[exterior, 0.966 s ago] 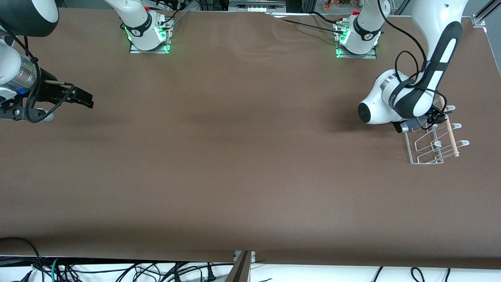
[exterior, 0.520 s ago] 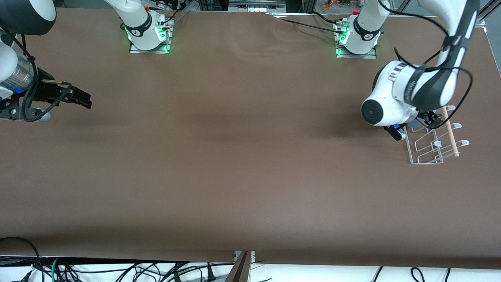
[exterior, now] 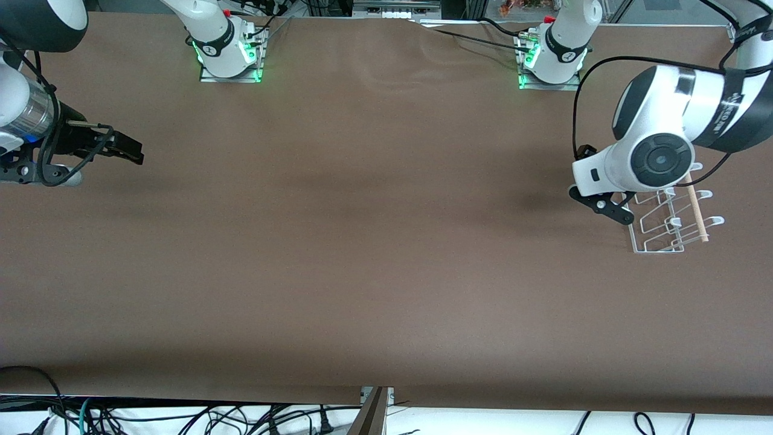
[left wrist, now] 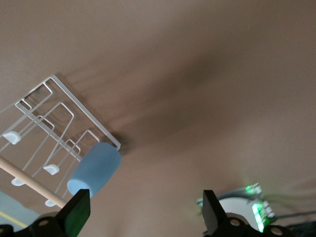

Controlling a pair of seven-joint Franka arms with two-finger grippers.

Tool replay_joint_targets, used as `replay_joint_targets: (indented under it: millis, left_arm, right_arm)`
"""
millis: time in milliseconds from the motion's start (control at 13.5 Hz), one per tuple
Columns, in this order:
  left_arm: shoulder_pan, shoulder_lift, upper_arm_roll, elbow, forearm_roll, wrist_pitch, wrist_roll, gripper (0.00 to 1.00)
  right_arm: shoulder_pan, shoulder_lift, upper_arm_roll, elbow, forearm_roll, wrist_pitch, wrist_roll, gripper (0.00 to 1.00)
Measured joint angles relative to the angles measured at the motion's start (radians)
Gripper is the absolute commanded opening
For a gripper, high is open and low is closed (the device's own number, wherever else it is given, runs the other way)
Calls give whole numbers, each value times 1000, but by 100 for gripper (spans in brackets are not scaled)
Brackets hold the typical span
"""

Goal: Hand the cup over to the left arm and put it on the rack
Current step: 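Release the cup on the rack and raise the left gripper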

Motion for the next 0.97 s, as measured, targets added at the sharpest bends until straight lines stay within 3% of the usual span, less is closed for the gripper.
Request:
replay_joint_targets:
  millis: [371,520,743,966]
  left_arm:
    - [-27,-1,15,161,-96,88,-106,100]
    - [-99,-8,112,172,-167,102,-144,100]
    - [-167,-49,250,145,-225,199,-220,100]
    - [-176,-146,282,-8,-226,317,-273,100]
  right_arm:
    - [1,-1,1,17,32,-16,0,99]
    - [15,-1,4,20,36,-16,4,99]
    - [34,-1,5,31,36,-22,28,99]
    - [27,11,-6,31,36,-27,30,99]
